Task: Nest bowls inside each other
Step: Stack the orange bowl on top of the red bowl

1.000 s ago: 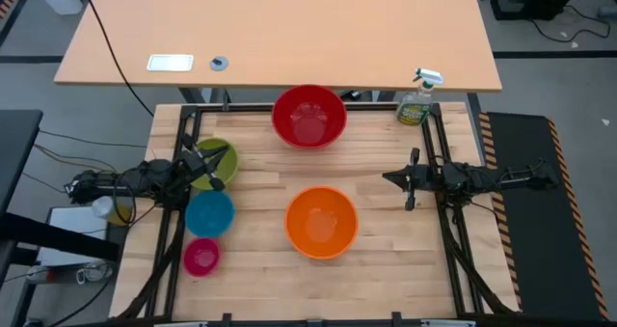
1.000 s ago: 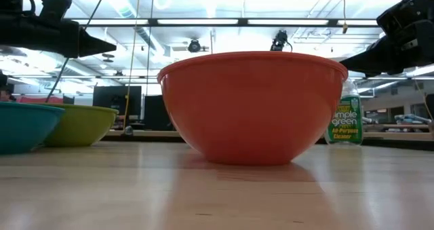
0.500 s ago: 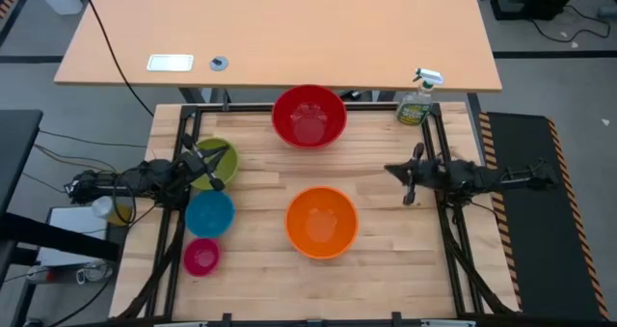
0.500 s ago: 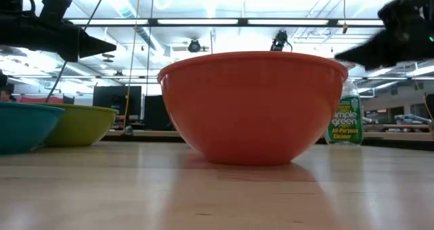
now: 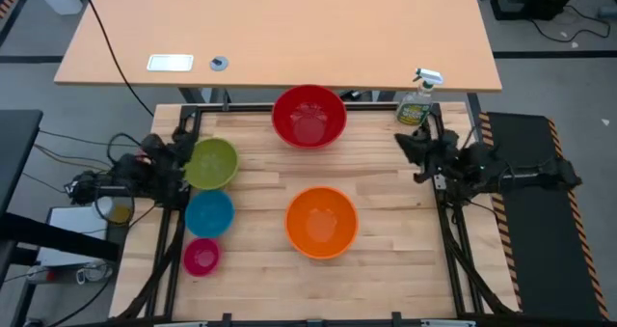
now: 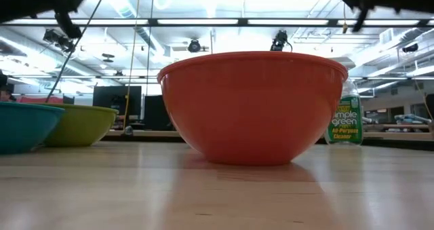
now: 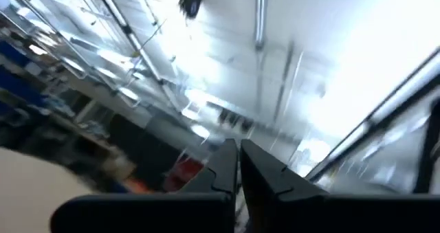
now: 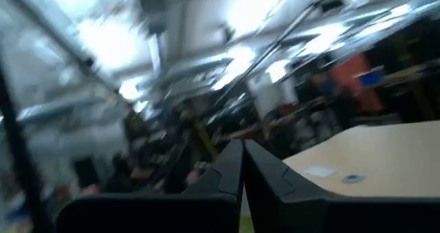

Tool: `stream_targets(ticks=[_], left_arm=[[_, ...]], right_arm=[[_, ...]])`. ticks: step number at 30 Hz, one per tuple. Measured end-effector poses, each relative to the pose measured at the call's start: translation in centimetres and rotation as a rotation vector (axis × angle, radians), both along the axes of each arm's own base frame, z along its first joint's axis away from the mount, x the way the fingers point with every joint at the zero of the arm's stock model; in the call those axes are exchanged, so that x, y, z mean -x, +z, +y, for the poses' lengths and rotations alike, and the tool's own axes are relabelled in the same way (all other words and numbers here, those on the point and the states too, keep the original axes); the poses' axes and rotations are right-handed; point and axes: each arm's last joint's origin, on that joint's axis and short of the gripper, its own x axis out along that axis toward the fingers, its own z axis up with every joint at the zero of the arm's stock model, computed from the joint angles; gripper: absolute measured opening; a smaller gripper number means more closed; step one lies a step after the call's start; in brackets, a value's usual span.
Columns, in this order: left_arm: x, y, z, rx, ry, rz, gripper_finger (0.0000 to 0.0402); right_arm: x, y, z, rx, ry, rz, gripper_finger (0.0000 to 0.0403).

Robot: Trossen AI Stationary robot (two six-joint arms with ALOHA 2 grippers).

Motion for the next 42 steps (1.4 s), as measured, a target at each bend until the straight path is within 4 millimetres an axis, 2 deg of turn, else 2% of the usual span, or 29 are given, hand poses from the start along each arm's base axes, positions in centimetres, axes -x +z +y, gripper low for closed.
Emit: stream_targets(ticks=[2,5,10,15,21,26,29,34,38,40,42], left_arm=[[0.3,0.9,0.0,0.018,-0.026,-0.021,0.0025],[0.0,2.6,-0.1,0.013,-0.052,0.02,0.0025],[-1.5,6.9,-0.2,-0.014,-0.042,0.154,0.0025],[-2.8,11.3,-0.2,0.049,-0.094,0.16,0.0025],[-3.8,14.6,-0.3,0.063,-0.106,0.127,0.0025],[-4.1,15.9,-0.3,0.084,-0.124,0.09,0.0025],[-4.0,16.3,-0.3,0.076,-0.118,0.083,0.0025],[-4.0,16.4,-0.3,0.075,-0.117,0.081,0.0025],[-4.2,16.3,-0.3,0.074,-0.115,0.085,0.0025],[-4.8,16.2,-0.3,0.076,-0.111,0.101,0.0025],[-6.0,15.7,-0.3,0.082,-0.112,0.164,0.0025]], right_arm=[[-1.7,1.4,-0.1,-0.003,0.009,0.053,0.0022],[-4.4,2.8,-0.7,-0.104,-0.007,0.126,0.0022],[-8.1,4.3,-2.0,-0.187,-0.042,0.164,0.0022],[-10.4,6.1,-2.6,-0.22,0.031,0.127,0.0022],[-11.9,7.9,-2.9,-0.179,0.079,0.115,0.0022],[-12.5,8.7,-2.7,-0.114,0.166,0.13,0.0022],[-12.6,8.7,-2.6,-0.141,0.22,0.123,0.0022],[-12.7,8.7,-2.6,-0.224,0.251,0.1,0.0022],[-12.7,8.7,-2.4,-0.199,0.31,0.111,0.0022],[-13.0,8.5,-2.3,-0.204,0.339,0.15,0.0022],[-13.5,7.9,-2.4,-0.288,0.346,0.293,0.0018]])
